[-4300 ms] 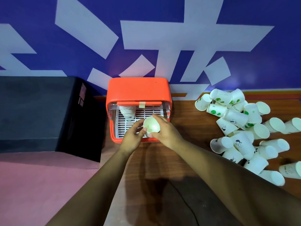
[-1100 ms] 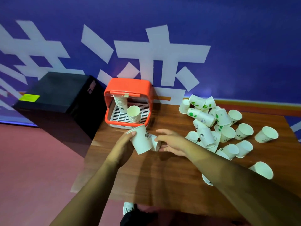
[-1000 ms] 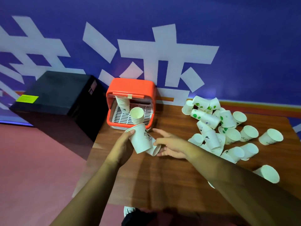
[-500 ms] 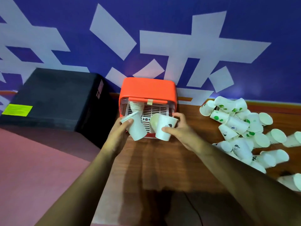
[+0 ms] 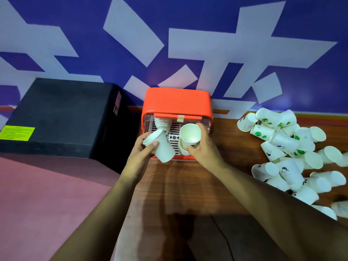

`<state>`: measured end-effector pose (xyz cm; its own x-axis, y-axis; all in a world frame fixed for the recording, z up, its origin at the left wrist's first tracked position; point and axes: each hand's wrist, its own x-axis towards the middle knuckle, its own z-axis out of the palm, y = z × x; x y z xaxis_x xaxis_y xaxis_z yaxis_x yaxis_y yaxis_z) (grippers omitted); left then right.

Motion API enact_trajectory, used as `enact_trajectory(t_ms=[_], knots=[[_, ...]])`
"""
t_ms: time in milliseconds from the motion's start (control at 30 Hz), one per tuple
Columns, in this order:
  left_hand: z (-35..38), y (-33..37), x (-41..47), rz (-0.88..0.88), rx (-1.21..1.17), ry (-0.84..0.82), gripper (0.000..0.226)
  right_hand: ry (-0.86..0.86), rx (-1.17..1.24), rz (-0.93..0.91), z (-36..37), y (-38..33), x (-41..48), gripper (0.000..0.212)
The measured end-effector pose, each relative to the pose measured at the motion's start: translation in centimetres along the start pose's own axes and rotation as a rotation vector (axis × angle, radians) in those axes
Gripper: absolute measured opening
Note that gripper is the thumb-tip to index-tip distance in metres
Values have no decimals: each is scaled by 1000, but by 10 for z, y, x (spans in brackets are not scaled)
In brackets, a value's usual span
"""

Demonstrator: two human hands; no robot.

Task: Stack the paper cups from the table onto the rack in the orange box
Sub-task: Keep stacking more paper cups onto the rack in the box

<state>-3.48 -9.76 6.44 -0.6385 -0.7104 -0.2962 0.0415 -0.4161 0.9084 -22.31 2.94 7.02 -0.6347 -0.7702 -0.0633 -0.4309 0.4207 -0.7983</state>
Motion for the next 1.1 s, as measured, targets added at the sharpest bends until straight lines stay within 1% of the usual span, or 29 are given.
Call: enact_trajectory(t_ms=[100, 167, 300, 367, 433, 533, 633, 667, 733, 800, 900, 967, 1000, 1033, 1100], knots=[[2, -2, 2, 4, 18, -4, 56, 0, -37, 25, 0, 7, 2, 86], [4, -4, 3, 5, 36, -1, 58, -49, -64, 30, 0, 12, 1, 89], [11, -6, 5, 38, 77, 37, 60, -114, -171, 16, 0, 20, -1, 79], [16, -5, 6, 72, 92, 56, 61, -120, -174, 32, -3, 21, -1, 76], [22, -5, 6, 103, 119, 53, 64, -110, -148, 82, -8, 20, -1, 73], [33, -8, 8, 144, 173, -8, 64, -60, -96, 97, -20, 12, 1, 51], [49, -8, 13, 171, 241, -99, 66, -74, 112, 129, -33, 1, 0, 36], [55, -9, 16, 187, 273, -113, 67, -79, 170, 135, -36, -2, 1, 35], [64, -8, 22, 226, 367, -122, 68, -79, 211, 149, -41, -4, 2, 36], [70, -8, 27, 253, 469, -131, 70, -85, 225, 167, -43, -4, 3, 38], [73, -12, 32, 281, 584, -144, 64, -115, 239, 204, -37, -1, 5, 42], [70, -20, 40, 278, 680, -156, 65, -146, 207, 200, -30, 2, 5, 45], [66, -25, 45, 252, 728, -166, 71, -153, 190, 195, -27, 6, 6, 46], [62, -28, 49, 200, 751, -186, 77, -159, 164, 198, -23, 11, 6, 46], [55, -32, 54, 60, 709, -247, 84, -171, 101, 203, -18, 19, 7, 45]])
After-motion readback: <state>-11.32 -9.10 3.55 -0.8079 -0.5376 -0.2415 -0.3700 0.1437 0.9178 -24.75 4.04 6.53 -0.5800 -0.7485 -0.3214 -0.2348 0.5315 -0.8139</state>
